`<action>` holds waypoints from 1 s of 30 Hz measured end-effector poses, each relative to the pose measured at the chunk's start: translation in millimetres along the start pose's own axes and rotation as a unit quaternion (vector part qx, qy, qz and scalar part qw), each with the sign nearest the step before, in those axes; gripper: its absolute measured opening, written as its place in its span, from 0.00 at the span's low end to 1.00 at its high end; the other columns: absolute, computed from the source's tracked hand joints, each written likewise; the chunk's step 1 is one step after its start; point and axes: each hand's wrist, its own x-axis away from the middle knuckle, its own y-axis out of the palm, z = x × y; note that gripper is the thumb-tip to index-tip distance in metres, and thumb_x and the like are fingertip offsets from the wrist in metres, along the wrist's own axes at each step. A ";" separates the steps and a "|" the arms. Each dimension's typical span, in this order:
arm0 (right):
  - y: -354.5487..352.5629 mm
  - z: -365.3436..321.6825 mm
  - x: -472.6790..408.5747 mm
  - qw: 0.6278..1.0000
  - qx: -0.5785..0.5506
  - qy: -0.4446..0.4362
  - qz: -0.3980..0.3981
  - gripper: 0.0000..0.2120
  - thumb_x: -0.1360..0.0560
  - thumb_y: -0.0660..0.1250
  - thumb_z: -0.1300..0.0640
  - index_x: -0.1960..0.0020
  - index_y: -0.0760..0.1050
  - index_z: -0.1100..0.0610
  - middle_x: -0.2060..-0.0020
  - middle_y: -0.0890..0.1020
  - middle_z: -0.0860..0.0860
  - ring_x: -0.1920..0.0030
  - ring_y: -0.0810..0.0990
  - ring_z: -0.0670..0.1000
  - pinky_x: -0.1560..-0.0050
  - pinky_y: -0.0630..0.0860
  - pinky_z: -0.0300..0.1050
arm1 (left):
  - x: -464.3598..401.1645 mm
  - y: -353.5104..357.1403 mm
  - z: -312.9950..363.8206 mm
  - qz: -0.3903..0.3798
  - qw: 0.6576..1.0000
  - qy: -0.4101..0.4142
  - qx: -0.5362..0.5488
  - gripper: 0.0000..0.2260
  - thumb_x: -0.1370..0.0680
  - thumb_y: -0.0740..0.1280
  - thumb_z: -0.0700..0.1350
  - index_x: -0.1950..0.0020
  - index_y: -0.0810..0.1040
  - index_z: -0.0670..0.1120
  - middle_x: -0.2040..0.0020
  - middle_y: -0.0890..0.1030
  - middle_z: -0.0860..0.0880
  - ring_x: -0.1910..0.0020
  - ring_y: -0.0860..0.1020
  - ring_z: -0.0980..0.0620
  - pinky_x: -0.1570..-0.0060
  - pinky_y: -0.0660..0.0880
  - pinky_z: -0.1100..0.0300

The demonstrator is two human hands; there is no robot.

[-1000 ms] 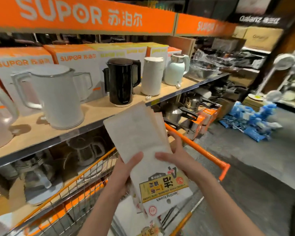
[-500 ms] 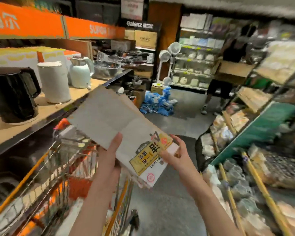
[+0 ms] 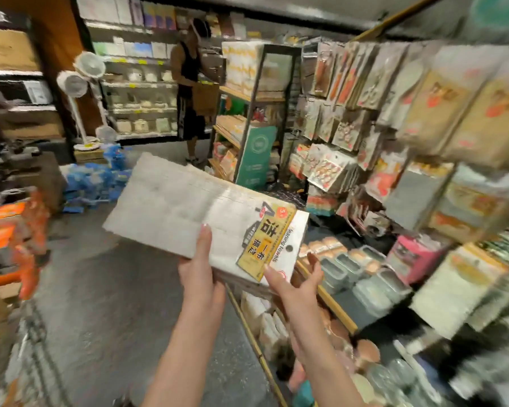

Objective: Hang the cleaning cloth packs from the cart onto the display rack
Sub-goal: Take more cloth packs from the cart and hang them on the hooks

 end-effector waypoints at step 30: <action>-308.0 -46.5 -56.1 0.824 -0.222 -0.239 0.464 0.43 0.33 0.74 0.69 0.34 0.53 0.40 0.41 0.77 0.51 0.45 0.81 0.47 0.45 0.79 0.46 | 132.4 208.5 -325.9 -0.275 0.865 -0.417 -0.042 0.33 0.30 0.63 0.63 0.31 0.72 0.44 0.37 0.79 0.43 0.36 0.76 0.44 0.30 0.66 0.46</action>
